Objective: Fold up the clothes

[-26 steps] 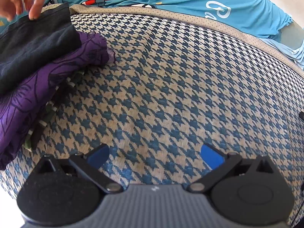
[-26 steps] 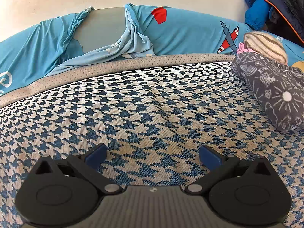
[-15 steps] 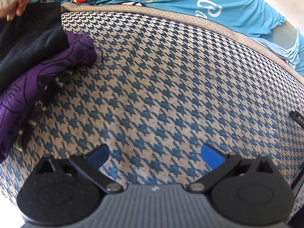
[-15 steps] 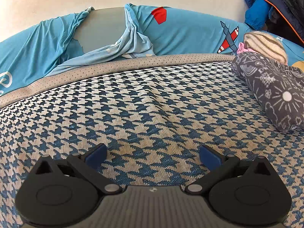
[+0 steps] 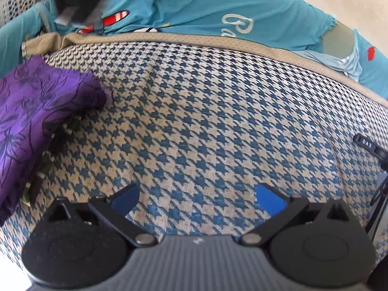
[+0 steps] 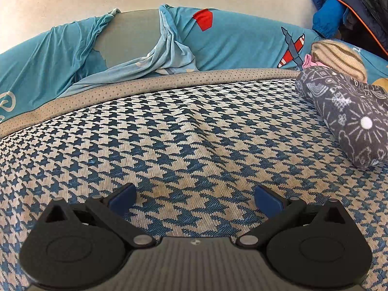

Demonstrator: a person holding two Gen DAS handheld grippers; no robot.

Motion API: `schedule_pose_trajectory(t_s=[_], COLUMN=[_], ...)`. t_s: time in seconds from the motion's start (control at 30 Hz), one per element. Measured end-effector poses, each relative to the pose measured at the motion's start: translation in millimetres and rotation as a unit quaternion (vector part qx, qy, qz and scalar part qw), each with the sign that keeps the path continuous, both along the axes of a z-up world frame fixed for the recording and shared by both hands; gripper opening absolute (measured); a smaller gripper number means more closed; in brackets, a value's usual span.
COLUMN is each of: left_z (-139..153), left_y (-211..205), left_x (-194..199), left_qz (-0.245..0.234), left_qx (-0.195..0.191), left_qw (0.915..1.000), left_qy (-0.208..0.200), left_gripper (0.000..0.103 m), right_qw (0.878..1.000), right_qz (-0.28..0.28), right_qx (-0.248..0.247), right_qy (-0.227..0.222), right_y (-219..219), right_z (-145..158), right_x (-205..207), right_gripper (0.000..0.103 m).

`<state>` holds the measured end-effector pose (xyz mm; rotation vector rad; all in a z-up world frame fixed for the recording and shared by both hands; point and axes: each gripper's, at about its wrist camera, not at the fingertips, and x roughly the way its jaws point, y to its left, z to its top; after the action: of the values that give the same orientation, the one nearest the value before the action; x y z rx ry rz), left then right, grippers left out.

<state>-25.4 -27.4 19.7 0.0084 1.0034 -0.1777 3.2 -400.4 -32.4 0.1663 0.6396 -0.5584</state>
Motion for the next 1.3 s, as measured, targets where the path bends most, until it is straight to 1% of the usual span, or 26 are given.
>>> schedule_pose_trajectory(t_s=[0.13,0.3,0.4,0.6,0.73,0.83,1.13,1.3], left_z=[-1.3,3.6,5.0,5.5,7.7,6.2,-3.2,-6.0], left_y=[-11.6,-24.0,-33.8,-49.1,-50.4,-52.2,-51.5,-53.1], left_x=[-6.9,-16.7,-21.6,-28.1,-31.5,-31.3,-22.0,-20.0], left_qz=[-0.018,-0.038,-0.049,-0.076,-0.086,-0.085,-0.068,-0.067], left_qx=[0.012,0.012,0.024,0.029,0.026,0.037,0.043,0.048], left_qw=[0.9997,0.9989,0.9979,0.9958,0.995,0.9946,0.9963,0.9963], left_qy=[-0.009,-0.024,-0.035,-0.042,-0.044,-0.047,-0.031,-0.024], left_gripper=[0.103,0.103,0.103,0.103,0.103,0.103,0.103,0.103], right_qw=[1.0,1.0,1.0,1.0,1.0,1.0,1.0,1.0], right_qz=[0.0,0.0,0.0,0.0,0.0,0.0,0.0,0.0], right_qx=[0.0,0.0,0.0,0.0,0.0,0.0,0.0,0.0], right_qy=[0.0,0.0,0.0,0.0,0.0,0.0,0.001,0.0], right_y=[-0.1,-0.3,-0.5,-0.6,-1.0,-1.3,-1.2,-1.4], right_z=[0.0,-0.1,-0.2,-0.5,-1.7,-1.2,-1.3,-1.2], right_x=[0.2,0.5,0.5,0.5,1.8,1.5,1.9,1.5], right_gripper=[0.103,0.103,0.103,0.103,0.103,0.103,0.103,0.103])
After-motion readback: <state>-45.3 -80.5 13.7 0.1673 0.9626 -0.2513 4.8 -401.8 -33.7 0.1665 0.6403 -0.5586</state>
